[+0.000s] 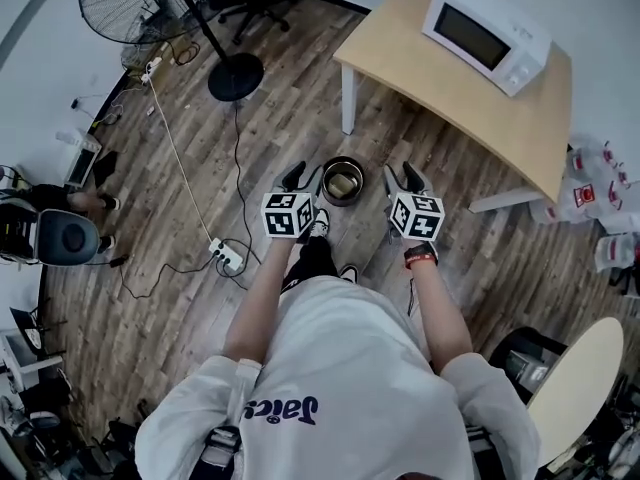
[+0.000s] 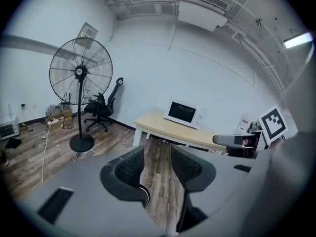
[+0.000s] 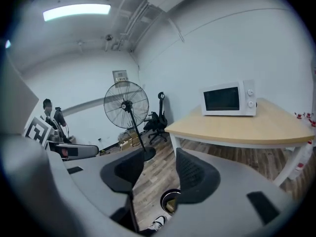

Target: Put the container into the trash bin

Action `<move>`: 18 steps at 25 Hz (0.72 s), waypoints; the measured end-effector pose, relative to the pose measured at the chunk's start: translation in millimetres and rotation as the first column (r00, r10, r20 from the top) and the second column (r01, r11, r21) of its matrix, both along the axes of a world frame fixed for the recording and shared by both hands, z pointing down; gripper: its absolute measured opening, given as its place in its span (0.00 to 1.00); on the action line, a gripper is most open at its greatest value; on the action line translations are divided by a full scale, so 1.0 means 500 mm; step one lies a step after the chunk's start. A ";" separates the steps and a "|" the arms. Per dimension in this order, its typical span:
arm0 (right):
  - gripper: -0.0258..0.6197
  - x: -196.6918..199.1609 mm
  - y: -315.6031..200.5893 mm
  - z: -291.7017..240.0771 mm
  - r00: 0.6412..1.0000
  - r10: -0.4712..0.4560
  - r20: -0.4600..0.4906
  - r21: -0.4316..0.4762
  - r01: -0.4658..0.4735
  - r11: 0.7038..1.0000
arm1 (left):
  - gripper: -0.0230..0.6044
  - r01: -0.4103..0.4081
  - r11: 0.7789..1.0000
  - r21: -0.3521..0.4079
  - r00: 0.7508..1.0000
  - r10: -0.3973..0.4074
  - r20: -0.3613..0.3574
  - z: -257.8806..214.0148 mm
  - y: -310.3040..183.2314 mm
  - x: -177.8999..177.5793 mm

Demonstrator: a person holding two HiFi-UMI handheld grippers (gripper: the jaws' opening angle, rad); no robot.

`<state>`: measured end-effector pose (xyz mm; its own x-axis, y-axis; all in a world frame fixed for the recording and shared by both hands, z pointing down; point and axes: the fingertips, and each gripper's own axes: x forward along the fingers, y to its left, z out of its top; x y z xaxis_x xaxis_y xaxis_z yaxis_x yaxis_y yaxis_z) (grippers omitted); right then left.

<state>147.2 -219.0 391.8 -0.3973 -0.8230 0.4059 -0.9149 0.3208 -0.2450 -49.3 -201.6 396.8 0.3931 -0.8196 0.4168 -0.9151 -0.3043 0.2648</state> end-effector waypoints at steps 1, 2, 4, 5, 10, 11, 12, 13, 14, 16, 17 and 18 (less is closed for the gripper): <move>0.38 0.001 0.000 -0.018 1.000 0.003 0.008 0.015 -0.003 1.000 | 0.33 -0.001 1.000 0.021 1.000 0.001 0.004 -0.020 0.000 0.002; 0.37 0.001 0.002 -0.036 1.000 0.003 0.015 0.030 -0.003 1.000 | 0.33 -0.004 0.999 0.042 1.000 0.004 0.009 -0.040 0.000 0.006; 0.37 -0.001 0.008 -0.067 1.000 -0.003 0.020 0.058 0.001 0.998 | 0.32 -0.013 0.997 0.080 1.000 0.011 0.020 -0.076 0.002 0.015; 0.37 -0.003 0.010 -0.081 1.000 -0.006 0.022 0.071 0.005 0.997 | 0.31 -0.016 0.995 0.097 1.000 0.013 0.023 -0.092 0.003 0.019; 0.32 -0.019 0.023 -0.148 0.999 -0.019 0.044 0.133 0.013 0.991 | 0.25 -0.005 0.979 0.204 0.999 -0.003 0.041 -0.174 0.012 0.018; 0.31 -0.022 0.025 -0.160 0.999 -0.022 0.043 0.145 0.015 0.989 | 0.24 -0.007 0.975 0.224 0.999 -0.004 0.048 -0.189 0.015 0.017; 0.31 -0.022 0.026 -0.171 0.999 -0.022 0.042 0.157 0.015 0.988 | 0.22 -0.008 0.971 0.239 0.998 -0.005 0.055 -0.202 0.017 0.017; 0.30 -0.020 0.027 -0.180 0.999 -0.021 0.044 0.166 0.013 0.986 | 0.21 -0.009 0.968 0.250 0.998 -0.007 0.061 -0.213 0.019 0.017; 0.28 -0.016 0.029 -0.188 0.999 -0.018 0.047 0.173 0.010 0.985 | 0.19 -0.007 0.966 0.258 0.998 -0.010 0.063 -0.222 0.022 0.018; 0.25 -0.008 0.035 -0.200 0.999 -0.012 0.053 0.181 0.002 0.984 | 0.14 0.004 0.964 0.267 0.998 -0.019 0.054 -0.236 0.028 0.018; 0.24 -0.006 0.039 -0.204 0.999 -0.008 0.053 0.184 -0.002 0.983 | 0.13 0.007 0.963 0.269 0.999 -0.021 0.047 -0.242 0.032 0.017; 0.22 -0.004 0.044 -0.209 0.999 -0.004 0.053 0.189 -0.006 0.982 | 0.12 0.008 0.962 0.272 0.999 -0.020 0.041 -0.247 0.036 0.016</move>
<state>145.1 -197.0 287.5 -0.4130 -0.8833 0.2218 -0.9028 0.3648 -0.2278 -41.4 -183.6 273.3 0.3672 -0.9096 0.1943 -0.9285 -0.3461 0.1344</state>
